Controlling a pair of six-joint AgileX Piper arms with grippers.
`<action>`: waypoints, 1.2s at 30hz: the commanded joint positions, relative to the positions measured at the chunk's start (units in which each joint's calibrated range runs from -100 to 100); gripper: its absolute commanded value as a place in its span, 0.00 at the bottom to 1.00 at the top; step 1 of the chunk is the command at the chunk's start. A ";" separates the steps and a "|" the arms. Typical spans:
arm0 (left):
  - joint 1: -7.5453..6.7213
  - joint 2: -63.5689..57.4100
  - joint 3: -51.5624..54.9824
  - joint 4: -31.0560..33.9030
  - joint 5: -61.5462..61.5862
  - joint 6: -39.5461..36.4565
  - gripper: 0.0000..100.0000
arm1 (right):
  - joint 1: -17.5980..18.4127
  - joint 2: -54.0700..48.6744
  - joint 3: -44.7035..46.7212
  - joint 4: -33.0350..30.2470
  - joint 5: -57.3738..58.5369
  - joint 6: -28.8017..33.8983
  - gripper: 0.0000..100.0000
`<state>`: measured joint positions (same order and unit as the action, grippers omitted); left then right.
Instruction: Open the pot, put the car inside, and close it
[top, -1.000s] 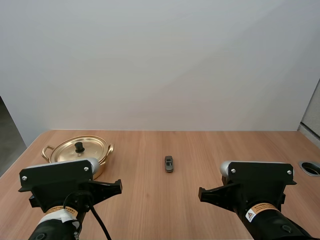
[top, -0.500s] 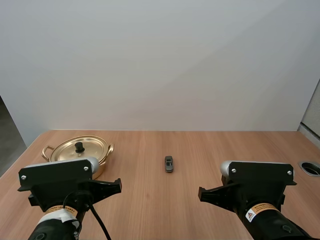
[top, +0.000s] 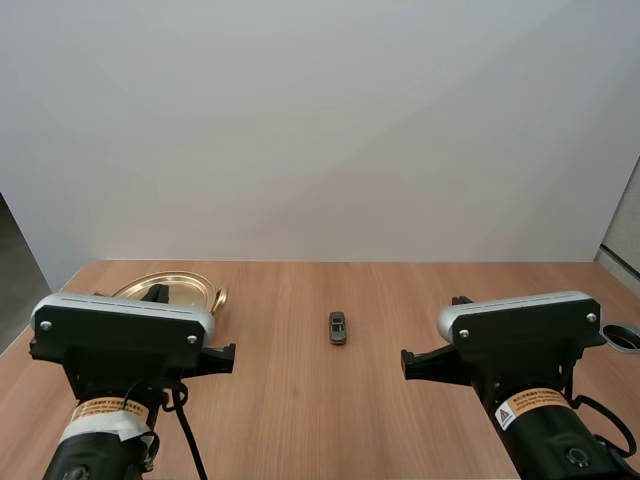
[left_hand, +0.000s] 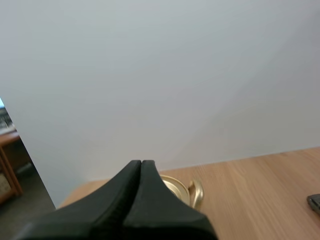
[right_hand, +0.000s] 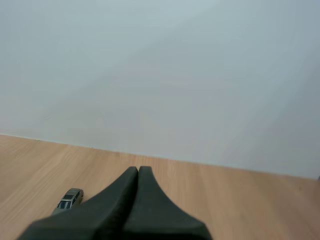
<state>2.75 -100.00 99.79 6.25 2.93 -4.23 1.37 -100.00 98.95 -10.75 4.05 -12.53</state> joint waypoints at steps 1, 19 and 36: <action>-0.05 0.00 -4.97 -0.04 -37.03 5.61 0.00 | -0.02 0.00 -4.91 -27.26 -23.81 -4.28 0.00; 2.26 44.38 -60.86 -4.60 74.71 -2.56 0.00 | -0.02 51.19 -61.83 14.23 77.29 -9.20 0.00; 2.26 57.60 -54.64 2.94 80.65 1.75 1.00 | -0.02 56.97 -61.83 22.47 80.62 -22.44 1.00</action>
<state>5.00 -45.01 44.19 11.57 50.76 -1.95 1.37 -45.02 37.12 8.62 52.18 -30.82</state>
